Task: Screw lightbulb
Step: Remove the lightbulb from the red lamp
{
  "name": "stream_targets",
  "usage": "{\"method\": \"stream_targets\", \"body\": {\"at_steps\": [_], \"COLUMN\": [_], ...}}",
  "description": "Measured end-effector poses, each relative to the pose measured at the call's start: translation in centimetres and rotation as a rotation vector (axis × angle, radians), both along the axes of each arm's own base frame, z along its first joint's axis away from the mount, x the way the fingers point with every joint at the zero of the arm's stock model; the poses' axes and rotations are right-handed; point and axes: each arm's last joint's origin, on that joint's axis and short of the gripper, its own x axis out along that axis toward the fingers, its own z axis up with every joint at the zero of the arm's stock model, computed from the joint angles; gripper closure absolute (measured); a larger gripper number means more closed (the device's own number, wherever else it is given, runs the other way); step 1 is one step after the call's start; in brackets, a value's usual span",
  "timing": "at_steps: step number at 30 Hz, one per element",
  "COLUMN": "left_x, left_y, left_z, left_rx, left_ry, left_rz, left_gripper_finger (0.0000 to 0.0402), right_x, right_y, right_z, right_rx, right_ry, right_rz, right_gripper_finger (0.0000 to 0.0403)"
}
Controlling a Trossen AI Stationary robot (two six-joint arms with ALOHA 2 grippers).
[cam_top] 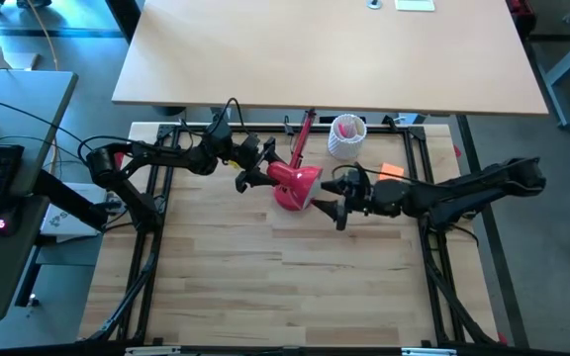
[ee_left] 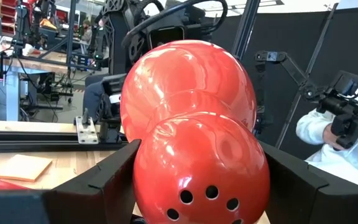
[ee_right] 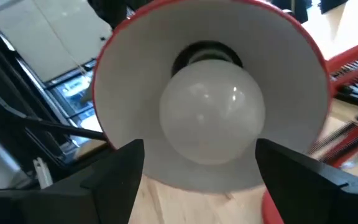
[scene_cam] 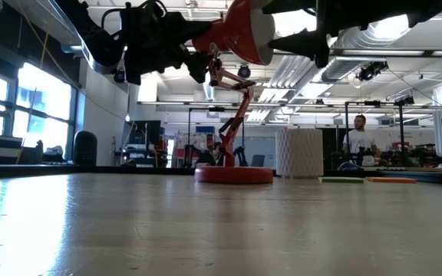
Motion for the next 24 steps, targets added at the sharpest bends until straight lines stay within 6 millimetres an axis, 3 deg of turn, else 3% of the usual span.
{"method": "stream_targets", "body": {"at_steps": [9,14,19,24], "left_x": [0.0,0.0,0.0,0.0], "left_y": [0.0,0.0,0.0,0.0], "left_z": [0.0,0.0,0.0,0.0], "left_rx": [-0.001,0.000,0.000,0.000], "left_ry": [0.001,0.001,0.001,0.001], "left_rz": [0.001,-0.005,-0.002,0.001], "left_gripper_finger": [0.0144,0.0144,0.0144,0.0144], "right_x": [0.4,0.5,0.5,0.5], "right_y": [-1.8,-2.3,-2.3,-2.2], "right_z": [0.2,0.4,0.8,0.7], "right_rx": [-0.073,-0.244,-0.651,-1.259], "right_ry": [-0.027,-0.005,0.041,0.171], "right_rz": [-0.013,0.033,0.059,0.138], "right_gripper_finger": [0.0117,0.0138,0.0142,0.0143]}}
